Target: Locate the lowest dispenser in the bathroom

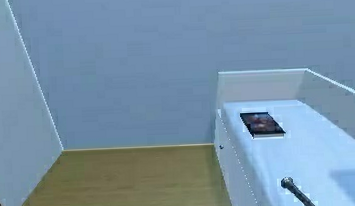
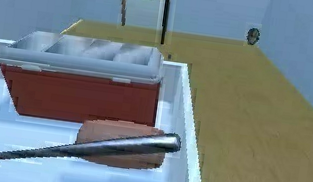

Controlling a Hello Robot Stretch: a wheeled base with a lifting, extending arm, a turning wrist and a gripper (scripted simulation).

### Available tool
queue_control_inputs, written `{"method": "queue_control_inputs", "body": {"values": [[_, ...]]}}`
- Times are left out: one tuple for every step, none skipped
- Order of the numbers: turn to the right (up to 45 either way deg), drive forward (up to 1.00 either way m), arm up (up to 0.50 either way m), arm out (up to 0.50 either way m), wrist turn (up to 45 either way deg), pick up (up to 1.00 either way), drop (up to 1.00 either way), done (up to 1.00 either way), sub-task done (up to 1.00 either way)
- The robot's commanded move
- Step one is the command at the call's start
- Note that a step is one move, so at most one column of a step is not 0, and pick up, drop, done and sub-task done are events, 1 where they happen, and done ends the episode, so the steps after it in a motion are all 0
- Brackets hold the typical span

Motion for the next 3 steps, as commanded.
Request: {"method": "queue_control_inputs", "body": {"values": [[-45.0, 0.0, 0.0, 0.0, 0.0, 0.0, 0.0, 0.0, 0.0], [-45.0, 0.0, 0.0, 0.0, 0.0, 0.0, 0.0, 0.0, 0.0], [0.0, 0.05, 0.0, 0.0, 0.0, 0.0, 0.0, 0.0, 0.0]]}}
